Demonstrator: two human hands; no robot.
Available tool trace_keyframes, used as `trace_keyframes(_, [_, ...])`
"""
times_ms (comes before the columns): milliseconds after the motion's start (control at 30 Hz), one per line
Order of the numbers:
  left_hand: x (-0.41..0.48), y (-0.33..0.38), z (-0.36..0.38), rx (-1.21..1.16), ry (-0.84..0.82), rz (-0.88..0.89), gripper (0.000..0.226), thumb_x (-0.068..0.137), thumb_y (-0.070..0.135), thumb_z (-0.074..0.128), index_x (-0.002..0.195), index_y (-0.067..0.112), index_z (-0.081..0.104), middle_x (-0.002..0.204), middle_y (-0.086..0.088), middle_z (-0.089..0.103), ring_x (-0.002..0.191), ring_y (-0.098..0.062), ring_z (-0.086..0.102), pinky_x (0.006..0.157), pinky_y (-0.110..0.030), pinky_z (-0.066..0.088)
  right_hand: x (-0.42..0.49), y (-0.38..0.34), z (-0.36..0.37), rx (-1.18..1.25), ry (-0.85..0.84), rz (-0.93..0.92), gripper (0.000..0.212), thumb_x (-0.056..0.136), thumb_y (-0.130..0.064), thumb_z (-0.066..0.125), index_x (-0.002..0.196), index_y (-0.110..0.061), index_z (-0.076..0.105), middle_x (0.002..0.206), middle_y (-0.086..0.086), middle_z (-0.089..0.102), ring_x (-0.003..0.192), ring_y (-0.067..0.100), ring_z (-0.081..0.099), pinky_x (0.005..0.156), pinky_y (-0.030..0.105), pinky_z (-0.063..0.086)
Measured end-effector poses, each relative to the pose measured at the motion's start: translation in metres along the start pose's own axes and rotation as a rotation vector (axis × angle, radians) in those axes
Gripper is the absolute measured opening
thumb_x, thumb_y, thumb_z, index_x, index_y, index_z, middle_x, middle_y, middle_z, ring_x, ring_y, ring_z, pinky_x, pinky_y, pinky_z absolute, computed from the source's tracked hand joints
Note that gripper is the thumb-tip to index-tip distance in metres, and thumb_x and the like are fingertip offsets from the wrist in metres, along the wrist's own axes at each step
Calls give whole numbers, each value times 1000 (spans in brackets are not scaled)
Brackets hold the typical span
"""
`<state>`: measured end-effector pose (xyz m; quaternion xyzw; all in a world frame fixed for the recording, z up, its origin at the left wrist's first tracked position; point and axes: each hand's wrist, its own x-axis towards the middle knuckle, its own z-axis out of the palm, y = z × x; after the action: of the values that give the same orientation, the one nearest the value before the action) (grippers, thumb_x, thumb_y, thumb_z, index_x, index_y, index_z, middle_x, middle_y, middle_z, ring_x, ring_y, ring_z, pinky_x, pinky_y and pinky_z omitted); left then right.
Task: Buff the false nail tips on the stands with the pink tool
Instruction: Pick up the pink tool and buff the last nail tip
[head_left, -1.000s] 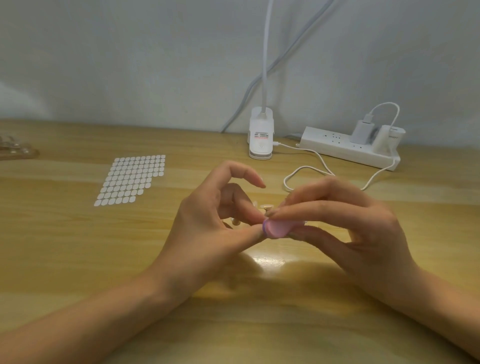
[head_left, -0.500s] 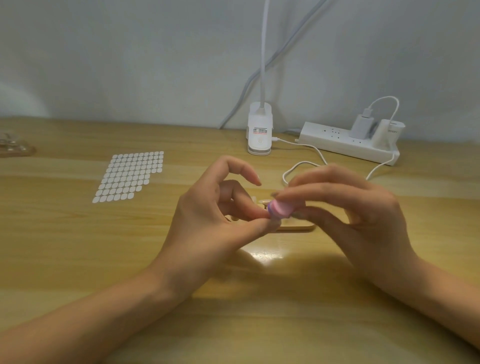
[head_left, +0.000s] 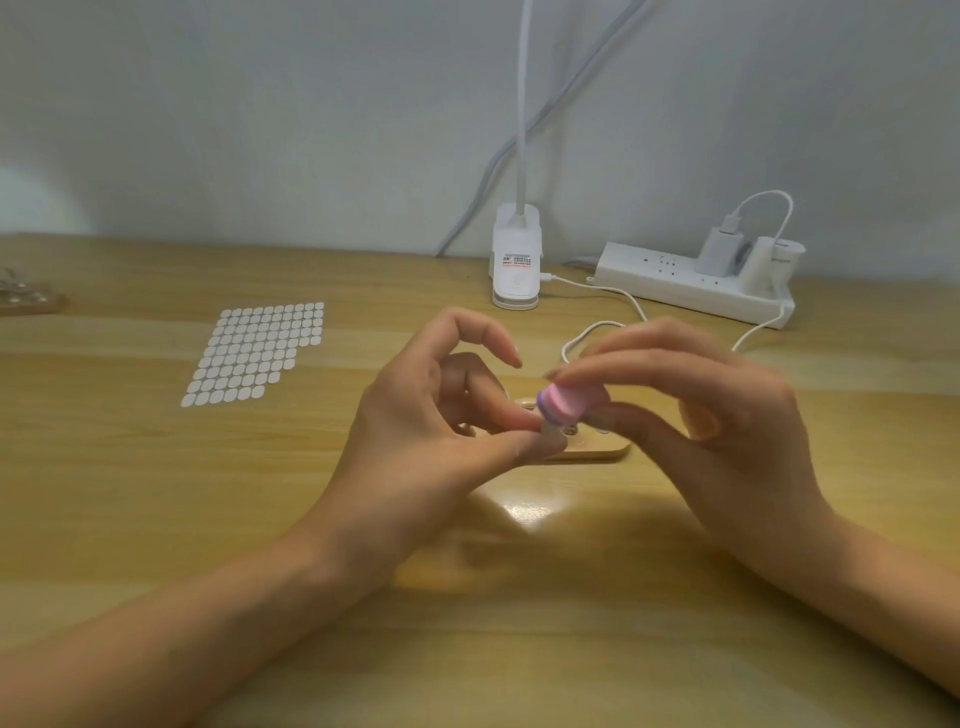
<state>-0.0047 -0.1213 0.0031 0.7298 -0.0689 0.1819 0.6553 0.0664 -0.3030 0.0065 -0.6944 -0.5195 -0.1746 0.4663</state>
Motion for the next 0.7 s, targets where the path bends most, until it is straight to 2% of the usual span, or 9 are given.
trace_keyframes(100, [1,0,1,-14,-15,4,42,62,11,84,92,24,58,59,8,63,56,-3,61,57,-21,50,-2,-3,3,-12,-65,-67,14,91,-14,69,104,-16,74,103,2,68,97,19,67,84,32,52])
trace_keyframes(233, [1,-1,0,-28,-4,8,43,64,11,87,93,23,58,61,3,65,63,-11,68,66,-30,60,1,1,-1,10,29,14,17,88,-12,70,105,-16,72,100,7,69,96,23,68,83,42,53])
trace_keyframes(367, [1,-1,1,-22,-43,36,45,67,6,88,95,20,56,60,8,62,58,-3,61,58,-19,52,0,-2,1,0,-26,-38,15,91,-13,69,105,-16,72,101,4,68,96,21,67,83,36,53])
trace_keyframes(433, [1,-2,0,-6,-29,36,47,67,2,90,94,20,56,60,7,64,60,-5,65,61,-23,54,0,-2,-1,-5,0,-7,16,90,-13,70,106,-15,72,101,7,68,96,23,67,82,39,54])
trace_keyframes(567, [2,-2,0,-5,-24,64,39,67,10,84,91,24,56,60,11,60,57,-2,60,58,-18,50,0,-5,1,-47,-42,-65,17,91,-14,69,107,-16,72,101,3,67,97,17,67,84,32,53])
trace_keyframes(633, [2,-3,-1,-11,-12,61,42,65,10,86,91,23,56,60,7,61,61,-5,63,64,-22,57,0,-4,0,-31,-14,-27,21,89,-11,70,109,-15,70,101,4,67,96,19,67,83,37,53])
trace_keyframes(700, [2,-2,-2,-15,-14,68,42,65,8,86,90,23,56,61,7,61,61,-4,63,63,-20,56,1,-3,0,-18,-12,-24,19,89,-12,71,108,-14,71,101,5,67,95,20,67,82,37,53])
